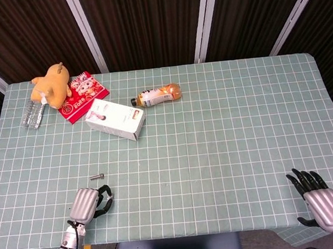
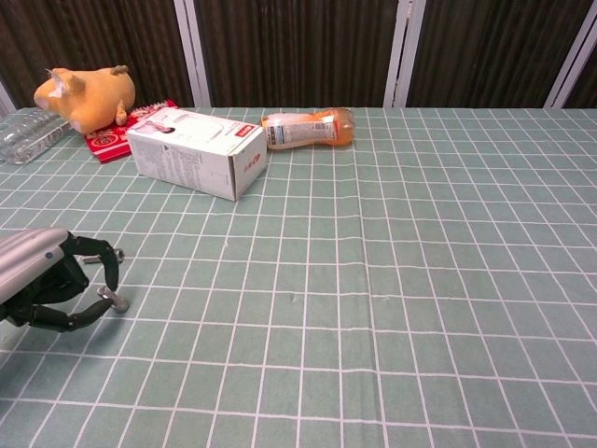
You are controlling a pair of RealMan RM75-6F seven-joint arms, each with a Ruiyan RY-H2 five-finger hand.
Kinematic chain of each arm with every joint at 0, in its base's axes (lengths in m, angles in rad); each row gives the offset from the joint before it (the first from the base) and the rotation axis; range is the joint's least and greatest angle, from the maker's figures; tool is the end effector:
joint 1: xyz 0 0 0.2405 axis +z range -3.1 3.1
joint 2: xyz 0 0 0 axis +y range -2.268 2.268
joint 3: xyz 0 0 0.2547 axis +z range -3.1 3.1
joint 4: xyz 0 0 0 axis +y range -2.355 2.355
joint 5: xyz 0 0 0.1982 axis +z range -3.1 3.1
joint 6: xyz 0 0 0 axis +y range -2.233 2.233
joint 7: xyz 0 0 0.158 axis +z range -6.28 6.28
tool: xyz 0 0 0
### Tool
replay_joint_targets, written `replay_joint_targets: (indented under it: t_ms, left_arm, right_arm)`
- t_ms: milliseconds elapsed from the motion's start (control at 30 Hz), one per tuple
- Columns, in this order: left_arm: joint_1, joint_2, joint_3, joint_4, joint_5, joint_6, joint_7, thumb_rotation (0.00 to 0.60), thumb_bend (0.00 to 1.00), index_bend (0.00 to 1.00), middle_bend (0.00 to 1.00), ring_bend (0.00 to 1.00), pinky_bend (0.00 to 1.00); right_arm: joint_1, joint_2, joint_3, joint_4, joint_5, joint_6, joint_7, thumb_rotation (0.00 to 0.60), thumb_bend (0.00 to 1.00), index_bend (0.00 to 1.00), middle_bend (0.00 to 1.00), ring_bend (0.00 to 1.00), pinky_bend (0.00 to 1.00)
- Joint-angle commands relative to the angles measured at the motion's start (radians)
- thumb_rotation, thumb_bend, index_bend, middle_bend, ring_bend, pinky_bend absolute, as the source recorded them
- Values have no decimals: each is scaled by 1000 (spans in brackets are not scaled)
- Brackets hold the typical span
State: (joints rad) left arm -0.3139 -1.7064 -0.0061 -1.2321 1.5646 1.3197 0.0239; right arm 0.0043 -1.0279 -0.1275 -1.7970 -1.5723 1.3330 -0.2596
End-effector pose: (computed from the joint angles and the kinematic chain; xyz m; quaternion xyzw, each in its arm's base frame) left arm -0.2389 0.2399 -0.0254 -0.6739 -0.4050 -0.4418 0.4320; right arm -0.2998 -0.1244 0.1332 0.6921 -0.4304 0.2349 0.5297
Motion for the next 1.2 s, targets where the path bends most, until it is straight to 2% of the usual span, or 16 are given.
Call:
replay_joint_targets:
  t_ms: [33,333,600,967,1200]
  left_arm:
    - [-2,2,-1,-4,-5,-5,1,600,391,577,1000,1000,1000]
    - [-9,5,3,-5,-1,-8,22,600,387,526,1000,1000,1000]
    - [-11,8,1,-10,-13,-18,29,600,385,521,1000,1000,1000]
    - [-12,15,2,-18,-23,-26,32,600,393,413,1000,1000,1000]
    - [-12,26,5,-28,-16,-18,32,600,393,380,1000,1000,1000]
  right_arm:
    - [-1,1,-1,0,-2,2,2,600,155,0,0,0,0]
    - [-1,1,-3,0,-5,4,2,600,155,0,0,0,0]
    - [0,0,-3,0,-2,0,-1,600,155,0,0,0,0]
    - [-1,0,-3,-1,-2,3,-2,600,155,0,0,0,0]
    - [-2,1,-4,-1,-4,5,-1,600,155,0,0,0,0]
